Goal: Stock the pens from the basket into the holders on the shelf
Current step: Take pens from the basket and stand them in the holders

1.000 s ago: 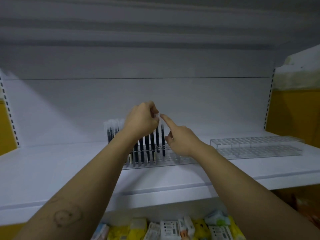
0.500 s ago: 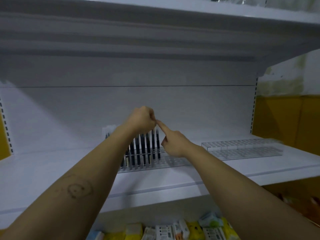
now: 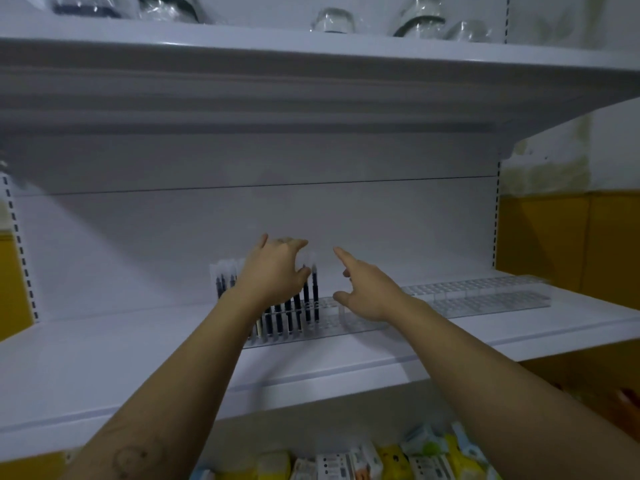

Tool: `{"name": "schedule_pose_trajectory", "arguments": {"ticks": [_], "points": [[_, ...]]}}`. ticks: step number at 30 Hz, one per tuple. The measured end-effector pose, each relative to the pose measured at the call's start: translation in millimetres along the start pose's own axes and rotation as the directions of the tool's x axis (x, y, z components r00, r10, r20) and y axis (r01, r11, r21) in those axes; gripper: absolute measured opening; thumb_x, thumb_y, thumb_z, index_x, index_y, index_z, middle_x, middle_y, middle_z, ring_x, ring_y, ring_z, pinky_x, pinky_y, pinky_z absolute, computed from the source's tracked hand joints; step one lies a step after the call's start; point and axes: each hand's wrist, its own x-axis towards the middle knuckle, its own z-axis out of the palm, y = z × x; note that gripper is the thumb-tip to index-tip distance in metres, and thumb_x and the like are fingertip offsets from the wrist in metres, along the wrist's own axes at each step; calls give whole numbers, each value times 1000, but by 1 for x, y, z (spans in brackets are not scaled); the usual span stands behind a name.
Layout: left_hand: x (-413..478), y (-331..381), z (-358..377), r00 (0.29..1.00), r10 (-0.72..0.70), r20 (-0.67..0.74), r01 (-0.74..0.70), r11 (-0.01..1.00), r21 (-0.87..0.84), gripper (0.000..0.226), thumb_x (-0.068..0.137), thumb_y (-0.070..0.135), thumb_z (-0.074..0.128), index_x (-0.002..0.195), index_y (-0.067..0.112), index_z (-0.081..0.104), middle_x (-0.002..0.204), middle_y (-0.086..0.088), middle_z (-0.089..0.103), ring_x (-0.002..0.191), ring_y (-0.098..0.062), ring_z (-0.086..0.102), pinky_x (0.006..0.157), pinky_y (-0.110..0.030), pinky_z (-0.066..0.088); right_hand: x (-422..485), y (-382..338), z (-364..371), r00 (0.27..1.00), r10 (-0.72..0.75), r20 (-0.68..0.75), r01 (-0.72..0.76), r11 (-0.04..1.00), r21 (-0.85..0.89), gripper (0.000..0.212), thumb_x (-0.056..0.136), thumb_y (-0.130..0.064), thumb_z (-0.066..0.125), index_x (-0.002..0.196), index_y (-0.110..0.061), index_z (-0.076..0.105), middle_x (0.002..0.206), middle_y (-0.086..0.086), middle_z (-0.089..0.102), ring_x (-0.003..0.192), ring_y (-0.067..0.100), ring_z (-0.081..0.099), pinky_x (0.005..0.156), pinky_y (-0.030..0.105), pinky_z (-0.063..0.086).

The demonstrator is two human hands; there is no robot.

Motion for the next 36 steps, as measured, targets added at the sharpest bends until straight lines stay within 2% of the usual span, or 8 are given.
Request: {"name": "schedule_pose_trajectory", "arguments": {"ticks": [6, 15, 19, 23, 25, 30, 36], "points": [[-43, 30, 11, 996, 54, -66, -56, 998, -30, 63, 90, 36, 60, 146, 21, 36, 146, -3, 46, 132, -20, 43, 121, -38, 11, -38, 3, -10, 994, -34, -106, 34, 999, -5, 68, 91, -42, 61, 149, -28, 29, 145, 4, 41, 130, 21, 43, 106, 37, 39], [-115, 82, 49, 990, 122, -64, -130, 982, -135, 62, 90, 46, 56, 144, 21, 38, 142, -1, 48, 127, -22, 46, 105, -34, 34, -128, 19, 1, 972, -16, -236, 15, 1000, -6, 60, 89, -41, 64, 143, -32, 40, 141, -3, 44, 127, 19, 44, 103, 33, 38], [-153, 100, 74, 989, 143, -36, -147, 971, -189, 60, 90, 48, 55, 142, 20, 41, 139, 1, 51, 124, -19, 47, 103, -32, 36, -173, 38, 14, 977, 59, -206, -72, 996, -56, 56, 90, -41, 64, 141, -27, 45, 138, -2, 46, 127, 17, 42, 104, 31, 35], [-185, 114, 99, 986, 158, -45, -164, 956, -241, 53, 91, 47, 54, 136, 20, 49, 131, -1, 56, 118, -20, 51, 98, -32, 40, -216, 58, 34, 981, 115, -157, -131, 987, -92, 61, 90, -43, 63, 144, -26, 41, 143, -2, 43, 132, 16, 38, 108, 30, 30], [-201, 120, 115, 988, 155, -4, -151, 955, -256, 53, 92, 48, 52, 137, 21, 48, 131, 0, 56, 120, -21, 51, 100, -33, 39, -233, 67, 51, 982, 149, -115, -162, 980, -114, 63, 90, -45, 62, 145, -27, 39, 147, -3, 39, 135, 17, 36, 110, 33, 31], [-240, 132, 169, 972, 125, 201, -51, 941, -335, 57, 92, 50, 51, 141, 23, 42, 139, 2, 50, 125, -20, 47, 101, -33, 38, -268, 94, 109, 975, 222, 6, -220, 970, -102, 67, 88, -48, 63, 145, -23, 38, 146, -1, 41, 132, 20, 41, 106, 35, 37], [-284, 130, 231, 902, 99, 420, 67, 929, -363, 61, 90, 49, 55, 143, 21, 41, 142, -3, 49, 127, -24, 47, 100, -35, 42, -304, 128, 188, 929, 326, 173, -325, 945, -37, 69, 84, -42, 70, 144, -20, 43, 145, 3, 43, 131, 24, 43, 106, 36, 39]]}}
